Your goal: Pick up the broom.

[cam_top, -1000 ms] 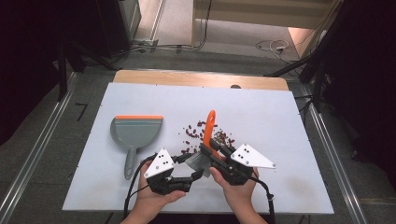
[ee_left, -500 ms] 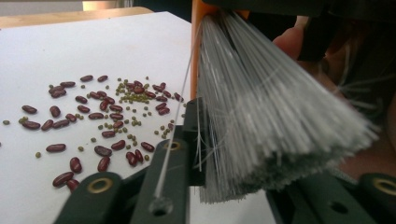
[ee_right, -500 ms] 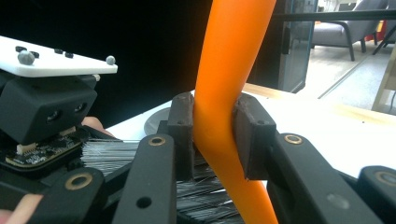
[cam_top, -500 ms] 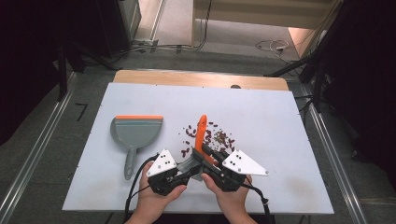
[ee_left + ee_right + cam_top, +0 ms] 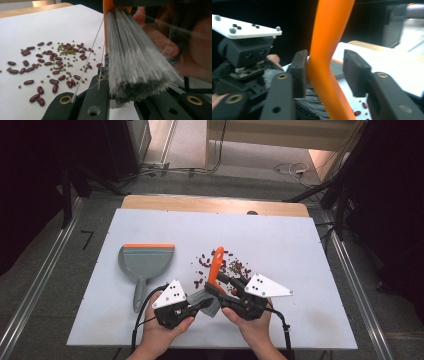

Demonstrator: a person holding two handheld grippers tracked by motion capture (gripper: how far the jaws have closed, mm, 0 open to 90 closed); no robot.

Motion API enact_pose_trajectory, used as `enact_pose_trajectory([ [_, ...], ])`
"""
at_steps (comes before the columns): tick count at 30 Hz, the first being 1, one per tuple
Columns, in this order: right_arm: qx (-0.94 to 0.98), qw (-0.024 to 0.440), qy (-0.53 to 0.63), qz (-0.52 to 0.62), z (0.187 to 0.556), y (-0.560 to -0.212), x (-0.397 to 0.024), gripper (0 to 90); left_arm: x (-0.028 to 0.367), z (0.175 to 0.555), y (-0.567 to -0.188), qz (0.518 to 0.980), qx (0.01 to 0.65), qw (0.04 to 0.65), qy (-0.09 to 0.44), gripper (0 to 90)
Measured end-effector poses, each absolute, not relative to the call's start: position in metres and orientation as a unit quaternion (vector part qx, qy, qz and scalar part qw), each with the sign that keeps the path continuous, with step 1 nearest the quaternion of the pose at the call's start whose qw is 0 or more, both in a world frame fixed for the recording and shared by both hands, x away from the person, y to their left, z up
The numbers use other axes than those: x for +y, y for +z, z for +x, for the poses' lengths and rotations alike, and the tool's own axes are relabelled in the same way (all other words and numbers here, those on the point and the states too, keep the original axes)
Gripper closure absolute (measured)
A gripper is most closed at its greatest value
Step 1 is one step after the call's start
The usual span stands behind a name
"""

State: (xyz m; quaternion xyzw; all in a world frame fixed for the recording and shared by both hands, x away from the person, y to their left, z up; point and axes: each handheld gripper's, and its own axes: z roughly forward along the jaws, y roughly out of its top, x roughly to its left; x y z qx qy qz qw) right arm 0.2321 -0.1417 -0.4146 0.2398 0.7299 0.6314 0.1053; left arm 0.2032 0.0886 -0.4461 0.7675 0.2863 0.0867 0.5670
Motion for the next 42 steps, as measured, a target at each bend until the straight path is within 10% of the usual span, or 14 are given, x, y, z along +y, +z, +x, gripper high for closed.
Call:
enact_pose_trajectory([
  [13,0.764,0.004,0.624,0.164,0.252,-0.41,-0.172,43.7,0.109,0.208,-0.441,0.764,0.231,0.601,0.043,86.6],
  [22,0.771,-0.12,0.618,0.099,0.257,-0.414,-0.167,55.6,0.107,0.206,-0.441,0.772,0.166,0.613,-0.007,86.5],
  [42,0.782,-0.14,0.602,0.079,0.249,-0.416,-0.158,68.9,0.11,0.21,-0.444,0.757,0.143,0.634,-0.071,84.3],
])
